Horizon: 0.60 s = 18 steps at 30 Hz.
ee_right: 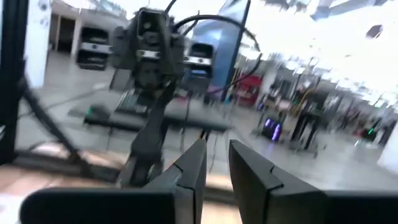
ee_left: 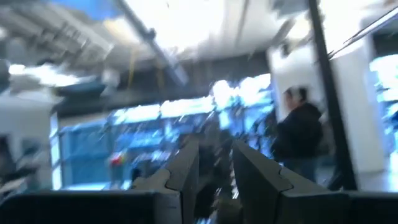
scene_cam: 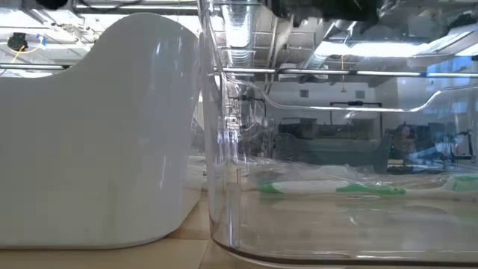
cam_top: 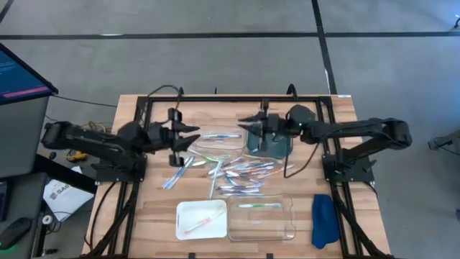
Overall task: Pick & Place Toothbrushes
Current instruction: Put the blue toothbrush into the top transparent bin
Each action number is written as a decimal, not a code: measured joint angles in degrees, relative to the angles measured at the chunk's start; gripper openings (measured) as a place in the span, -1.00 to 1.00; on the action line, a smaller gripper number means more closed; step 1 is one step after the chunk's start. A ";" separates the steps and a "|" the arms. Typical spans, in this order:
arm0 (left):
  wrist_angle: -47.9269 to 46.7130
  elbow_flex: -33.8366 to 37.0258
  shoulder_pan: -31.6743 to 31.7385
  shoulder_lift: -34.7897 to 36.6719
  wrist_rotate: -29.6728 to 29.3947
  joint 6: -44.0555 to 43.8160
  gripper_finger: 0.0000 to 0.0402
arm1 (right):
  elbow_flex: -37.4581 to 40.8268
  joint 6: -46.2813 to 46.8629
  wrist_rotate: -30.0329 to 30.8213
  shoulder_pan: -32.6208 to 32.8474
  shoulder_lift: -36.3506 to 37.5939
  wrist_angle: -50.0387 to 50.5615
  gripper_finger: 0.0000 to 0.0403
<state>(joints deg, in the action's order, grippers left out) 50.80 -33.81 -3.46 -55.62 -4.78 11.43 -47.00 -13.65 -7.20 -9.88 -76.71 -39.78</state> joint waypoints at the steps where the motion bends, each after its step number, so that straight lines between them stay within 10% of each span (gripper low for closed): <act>1: 0.37 -1.04 -0.15 -0.03 1.41 -1.06 -0.53 | -0.77 -0.01 0.00 -0.09 -0.15 -0.35 -0.69; 18: -1.33 3.33 4.89 -1.08 1.83 -1.56 -0.53 | -3.61 -0.36 -0.09 -3.10 -0.20 0.12 -0.69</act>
<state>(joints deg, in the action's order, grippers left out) 49.47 -30.48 1.44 -56.71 -2.95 9.87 -50.61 -14.01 -7.29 -12.98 -76.90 -39.66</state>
